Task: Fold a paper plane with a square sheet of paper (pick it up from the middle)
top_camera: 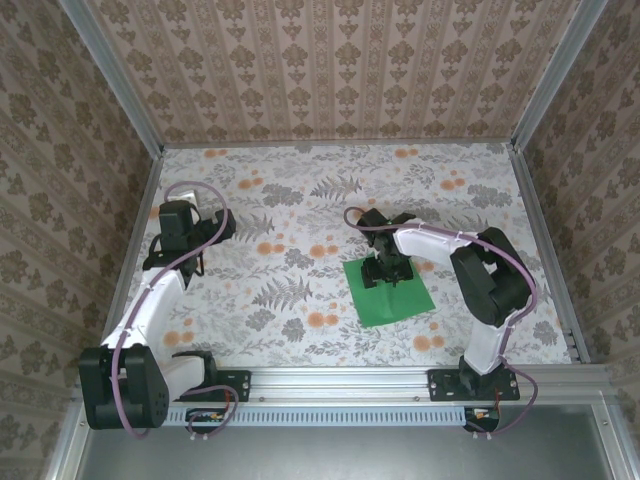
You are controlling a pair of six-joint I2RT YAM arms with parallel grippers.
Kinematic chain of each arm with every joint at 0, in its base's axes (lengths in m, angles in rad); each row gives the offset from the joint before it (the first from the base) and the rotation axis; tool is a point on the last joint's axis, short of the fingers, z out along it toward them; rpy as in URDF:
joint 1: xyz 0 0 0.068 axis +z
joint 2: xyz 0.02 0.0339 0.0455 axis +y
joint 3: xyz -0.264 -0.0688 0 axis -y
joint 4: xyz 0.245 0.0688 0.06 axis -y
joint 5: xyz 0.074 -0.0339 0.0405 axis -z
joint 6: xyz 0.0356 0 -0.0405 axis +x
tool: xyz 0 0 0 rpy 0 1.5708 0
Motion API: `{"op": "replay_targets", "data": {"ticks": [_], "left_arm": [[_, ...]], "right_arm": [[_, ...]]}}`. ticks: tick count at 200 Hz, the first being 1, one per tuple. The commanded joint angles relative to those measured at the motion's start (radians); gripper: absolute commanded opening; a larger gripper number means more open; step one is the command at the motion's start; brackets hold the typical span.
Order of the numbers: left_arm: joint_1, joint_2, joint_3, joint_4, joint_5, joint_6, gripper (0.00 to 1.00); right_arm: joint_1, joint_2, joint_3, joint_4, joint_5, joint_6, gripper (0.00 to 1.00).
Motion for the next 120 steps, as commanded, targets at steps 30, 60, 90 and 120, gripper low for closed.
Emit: {"op": "replay_targets", "data": {"ticks": [30, 60, 90, 120], "left_arm": [[0.010, -0.009, 0.031, -0.017, 0.016, -0.020, 1.00], [0.010, -0.003, 0.030, -0.011, 0.017, -0.020, 1.00], [0.010, 0.005, 0.031, -0.009, 0.023, -0.025, 1.00], [0.008, 0.008, 0.036, -0.022, 0.034, -0.032, 1.00]], "right_arm": [[0.009, -0.113, -0.035, -0.058, 0.036, 0.017, 0.93], [0.024, -0.104, -0.098, -0.054, 0.025, 0.051, 0.94], [0.039, -0.058, -0.121, -0.040, 0.016, 0.074, 0.91], [0.040, -0.012, -0.132, -0.017, 0.003, 0.087, 0.85]]}}
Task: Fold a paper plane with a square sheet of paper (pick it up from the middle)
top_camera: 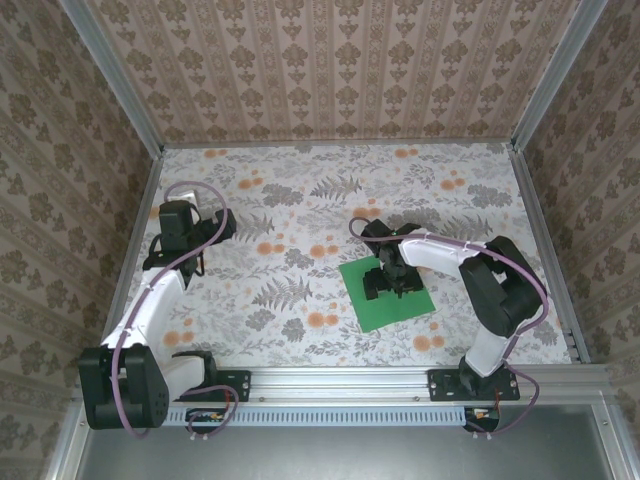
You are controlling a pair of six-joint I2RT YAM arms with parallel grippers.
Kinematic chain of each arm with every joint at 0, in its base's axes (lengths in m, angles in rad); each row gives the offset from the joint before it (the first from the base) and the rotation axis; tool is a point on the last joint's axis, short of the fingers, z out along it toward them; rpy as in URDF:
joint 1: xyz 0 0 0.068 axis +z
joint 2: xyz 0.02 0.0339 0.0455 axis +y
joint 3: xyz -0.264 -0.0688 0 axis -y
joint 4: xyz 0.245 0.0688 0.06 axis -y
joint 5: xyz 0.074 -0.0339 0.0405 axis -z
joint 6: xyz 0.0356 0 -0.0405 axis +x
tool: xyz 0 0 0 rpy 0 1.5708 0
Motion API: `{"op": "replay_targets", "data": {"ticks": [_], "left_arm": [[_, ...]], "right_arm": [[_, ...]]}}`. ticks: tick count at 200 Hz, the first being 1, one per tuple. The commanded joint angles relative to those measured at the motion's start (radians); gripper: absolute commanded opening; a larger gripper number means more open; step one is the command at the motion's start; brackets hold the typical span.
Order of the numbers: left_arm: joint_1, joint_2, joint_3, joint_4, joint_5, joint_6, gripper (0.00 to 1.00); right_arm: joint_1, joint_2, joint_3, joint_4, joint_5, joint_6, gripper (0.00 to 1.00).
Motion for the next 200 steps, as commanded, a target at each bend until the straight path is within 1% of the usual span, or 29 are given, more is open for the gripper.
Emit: {"op": "replay_targets", "data": {"ticks": [1, 14, 32, 47, 59, 71, 92, 100, 119, 132, 157, 174, 200], "left_arm": [[0.008, 0.008, 0.036, -0.023, 0.025, -0.021, 1.00], [0.008, 0.011, 0.043, -0.037, 0.037, -0.023, 1.00], [0.002, 0.025, 0.054, -0.053, 0.064, -0.038, 1.00], [-0.011, 0.044, 0.059, -0.059, 0.108, -0.050, 1.00], [-0.031, 0.064, 0.064, -0.072, 0.134, -0.065, 1.00], [-0.060, 0.088, 0.075, -0.088, 0.160, -0.073, 1.00], [-0.134, 0.130, 0.085, -0.101, 0.188, -0.120, 0.98], [-0.166, 0.143, 0.084, -0.091, 0.203, -0.149, 0.97], [-0.244, 0.178, 0.073, -0.053, 0.254, -0.214, 0.95], [-0.280, 0.188, 0.058, -0.015, 0.284, -0.282, 0.93], [-0.316, 0.177, -0.033, 0.154, 0.413, -0.424, 0.93], [-0.323, 0.166, -0.088, 0.248, 0.497, -0.509, 0.93], [-0.322, 0.156, -0.123, 0.286, 0.588, -0.572, 0.97]], "right_arm": [[0.008, 0.067, -0.025, -0.009, 0.003, 0.032, 0.85], [0.008, 0.082, -0.026, -0.005, 0.010, 0.041, 0.80], [0.008, 0.085, -0.025, 0.000, 0.014, 0.053, 0.69], [0.008, 0.059, -0.022, 0.014, -0.001, 0.060, 0.60], [0.007, 0.019, -0.022, 0.042, -0.036, 0.066, 0.53], [0.006, -0.022, -0.024, 0.088, -0.100, 0.077, 0.44], [0.000, -0.081, -0.042, 0.217, -0.294, 0.131, 0.32], [-0.003, -0.092, -0.052, 0.310, -0.375, 0.163, 0.28], [-0.006, -0.096, -0.077, 0.512, -0.536, 0.272, 0.26], [-0.005, -0.087, -0.097, 0.639, -0.607, 0.338, 0.25], [-0.009, -0.066, -0.140, 0.901, -0.710, 0.469, 0.26], [-0.013, -0.046, -0.150, 1.011, -0.759, 0.527, 0.27], [-0.027, -0.017, -0.157, 1.107, -0.815, 0.579, 0.29]]}}
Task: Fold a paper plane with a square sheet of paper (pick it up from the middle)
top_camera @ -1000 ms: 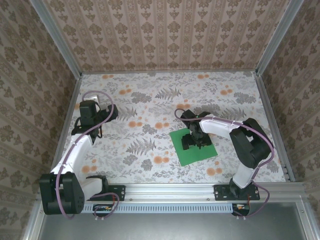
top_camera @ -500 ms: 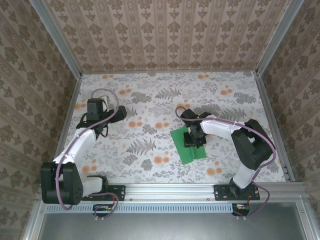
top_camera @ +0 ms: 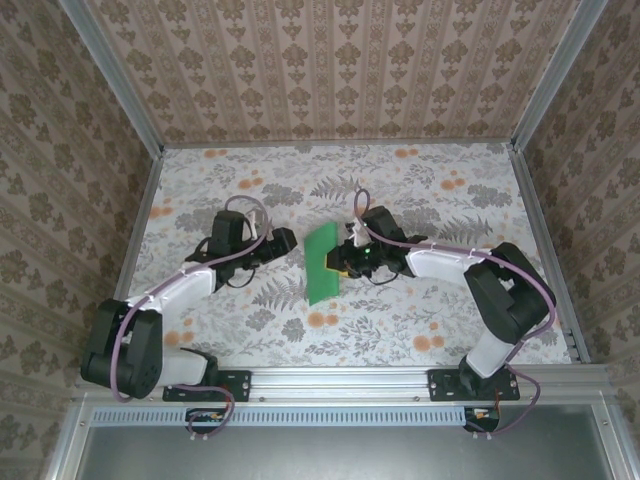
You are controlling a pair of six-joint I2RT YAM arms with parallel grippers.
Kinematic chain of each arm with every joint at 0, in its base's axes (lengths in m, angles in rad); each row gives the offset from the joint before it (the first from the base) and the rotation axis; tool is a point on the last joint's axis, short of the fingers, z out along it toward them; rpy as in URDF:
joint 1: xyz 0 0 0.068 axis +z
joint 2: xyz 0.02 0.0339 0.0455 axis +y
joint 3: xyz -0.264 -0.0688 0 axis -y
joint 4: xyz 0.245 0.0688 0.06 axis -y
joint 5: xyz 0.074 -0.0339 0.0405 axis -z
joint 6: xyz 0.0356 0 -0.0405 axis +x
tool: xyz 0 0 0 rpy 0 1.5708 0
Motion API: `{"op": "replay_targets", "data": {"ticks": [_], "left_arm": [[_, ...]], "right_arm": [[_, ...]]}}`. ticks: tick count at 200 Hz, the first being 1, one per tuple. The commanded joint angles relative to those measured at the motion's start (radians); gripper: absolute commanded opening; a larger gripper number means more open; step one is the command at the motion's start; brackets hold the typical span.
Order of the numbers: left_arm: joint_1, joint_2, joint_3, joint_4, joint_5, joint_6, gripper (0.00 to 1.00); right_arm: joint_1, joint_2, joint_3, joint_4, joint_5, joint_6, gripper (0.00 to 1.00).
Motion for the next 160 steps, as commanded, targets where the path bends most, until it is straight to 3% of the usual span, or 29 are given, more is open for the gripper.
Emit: {"op": "replay_targets", "data": {"ticks": [1, 30, 62, 110, 160], "left_arm": [[-0.004, -0.025, -0.024, 0.110, 0.147, -0.124, 0.97], [0.010, -0.009, -0.036, 0.171, 0.257, -0.169, 1.00], [0.054, 0.044, -0.032, 0.257, 0.342, -0.215, 0.91], [0.079, 0.138, -0.011, 0.299, 0.395, -0.206, 0.89], [0.077, 0.217, 0.015, 0.351, 0.418, -0.217, 0.76]], "right_arm": [[-0.018, 0.035, -0.019, 0.203, -0.126, 0.110, 0.29], [-0.039, 0.064, -0.005, 0.250, -0.186, 0.158, 0.30], [-0.059, 0.082, 0.001, 0.282, -0.227, 0.206, 0.31], [-0.067, 0.089, 0.016, 0.290, -0.250, 0.232, 0.35], [-0.066, 0.122, 0.026, 0.299, -0.264, 0.243, 0.35]]}}
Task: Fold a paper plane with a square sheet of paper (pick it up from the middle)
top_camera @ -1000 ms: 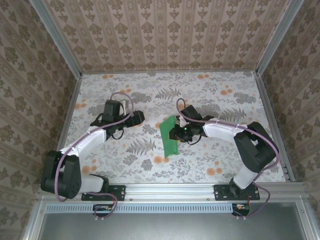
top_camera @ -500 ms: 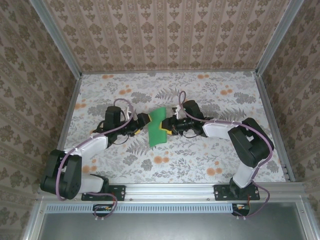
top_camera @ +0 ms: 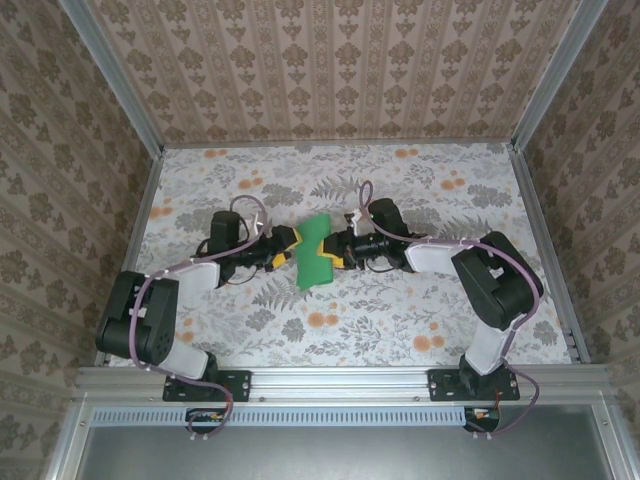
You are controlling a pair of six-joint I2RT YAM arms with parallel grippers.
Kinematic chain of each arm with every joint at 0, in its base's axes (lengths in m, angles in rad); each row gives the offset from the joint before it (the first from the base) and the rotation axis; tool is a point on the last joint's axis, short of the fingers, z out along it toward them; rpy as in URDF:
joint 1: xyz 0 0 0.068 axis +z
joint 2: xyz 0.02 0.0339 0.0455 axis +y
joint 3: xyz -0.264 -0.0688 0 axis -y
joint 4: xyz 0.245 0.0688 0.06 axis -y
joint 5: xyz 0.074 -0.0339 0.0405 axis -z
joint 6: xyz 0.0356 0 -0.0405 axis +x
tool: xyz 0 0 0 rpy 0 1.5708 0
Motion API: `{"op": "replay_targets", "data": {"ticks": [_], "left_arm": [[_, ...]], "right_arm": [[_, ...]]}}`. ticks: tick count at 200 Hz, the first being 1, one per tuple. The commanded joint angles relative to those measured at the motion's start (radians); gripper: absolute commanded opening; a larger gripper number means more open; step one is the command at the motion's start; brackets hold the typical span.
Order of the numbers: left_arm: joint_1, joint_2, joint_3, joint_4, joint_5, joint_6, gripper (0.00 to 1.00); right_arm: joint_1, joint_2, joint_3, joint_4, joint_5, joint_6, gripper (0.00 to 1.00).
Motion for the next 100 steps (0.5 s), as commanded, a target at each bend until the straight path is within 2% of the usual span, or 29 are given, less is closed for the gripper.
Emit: {"op": "replay_targets", "data": {"ticks": [1, 24, 52, 68, 82, 100], "left_arm": [[0.003, 0.026, 0.036, 0.069, 0.049, -0.011, 0.76], [0.004, 0.048, 0.035, 0.096, 0.054, -0.018, 0.68], [0.003, 0.074, 0.034, 0.154, 0.071, -0.042, 0.64], [0.003, 0.093, 0.034, 0.183, 0.076, -0.057, 0.64], [0.003, 0.105, 0.038, 0.154, 0.059, -0.046, 0.71], [0.003, 0.125, 0.040, 0.140, 0.048, -0.036, 0.73]], "right_arm": [[-0.003, 0.023, 0.027, 0.024, -0.037, 0.017, 0.35], [-0.003, 0.037, 0.031, 0.025, -0.044, 0.023, 0.35], [-0.001, 0.045, 0.035, 0.027, -0.053, 0.023, 0.36], [-0.001, 0.049, 0.037, 0.026, -0.057, 0.023, 0.36], [-0.001, 0.052, 0.041, 0.025, -0.057, 0.022, 0.37], [-0.001, 0.054, 0.043, 0.028, -0.062, 0.022, 0.37]]}}
